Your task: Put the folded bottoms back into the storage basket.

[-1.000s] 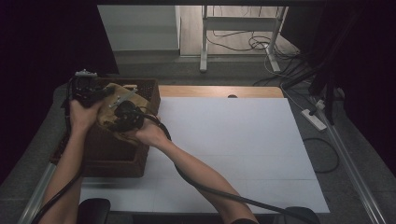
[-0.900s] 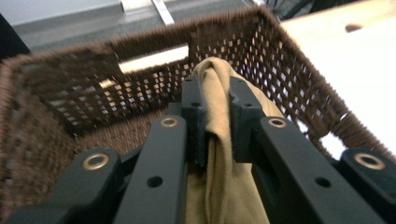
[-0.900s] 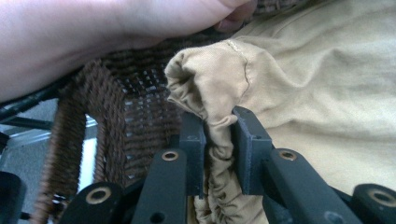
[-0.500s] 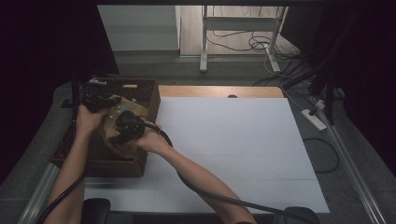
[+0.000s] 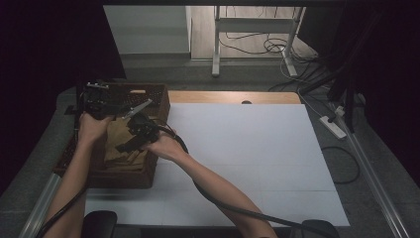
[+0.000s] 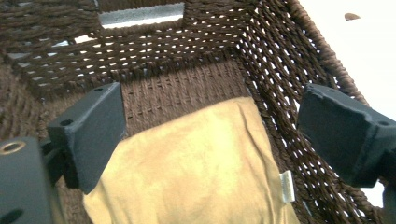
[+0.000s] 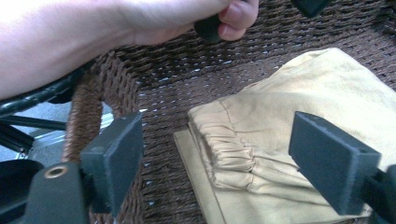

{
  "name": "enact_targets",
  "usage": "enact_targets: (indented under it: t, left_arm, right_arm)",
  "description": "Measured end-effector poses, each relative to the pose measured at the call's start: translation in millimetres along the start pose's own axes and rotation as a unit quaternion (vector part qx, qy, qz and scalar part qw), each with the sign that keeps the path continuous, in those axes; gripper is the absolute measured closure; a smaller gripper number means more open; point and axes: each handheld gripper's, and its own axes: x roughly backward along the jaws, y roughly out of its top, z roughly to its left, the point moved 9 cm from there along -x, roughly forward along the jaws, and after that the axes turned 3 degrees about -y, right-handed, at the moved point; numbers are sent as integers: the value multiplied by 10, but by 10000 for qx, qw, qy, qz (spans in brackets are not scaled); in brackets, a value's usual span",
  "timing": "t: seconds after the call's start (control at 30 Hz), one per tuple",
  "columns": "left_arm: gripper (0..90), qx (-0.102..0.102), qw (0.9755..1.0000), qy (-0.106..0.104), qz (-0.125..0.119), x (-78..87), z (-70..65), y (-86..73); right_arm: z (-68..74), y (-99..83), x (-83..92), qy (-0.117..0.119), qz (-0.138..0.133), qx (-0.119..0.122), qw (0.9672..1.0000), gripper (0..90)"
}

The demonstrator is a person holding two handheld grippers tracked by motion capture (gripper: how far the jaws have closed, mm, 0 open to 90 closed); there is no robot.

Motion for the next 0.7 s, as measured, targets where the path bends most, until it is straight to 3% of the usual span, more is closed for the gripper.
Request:
enact_targets:
  t: [0.17, 0.27, 0.4, 0.53, 0.7]
  left_arm:
    - [41, -62, 10000, -28, 59, -17, -78, -42]
    - [18, -202, 9998, 22, -13, -19, -108, -56]
    - [6, -269, 9993, -229, -138, -12, -190, -61]
    - [8, -546, 9983, -202, 48, -31, -261, -115]
    - [17, -674, 9973, -246, 145, -41, -338, -175]
  right_arm:
    - [33, -31, 61, 64, 79, -26, 9999, 92]
    - [43, -54, 90, 46, 109, -8, 9999, 58]
    - [53, -77, 133, 29, 120, 51, 9999, 50]
    - [46, -105, 186, -8, 129, 89, 9999, 36]
    - [35, -149, 261, -4, 93, 63, 9999, 35]
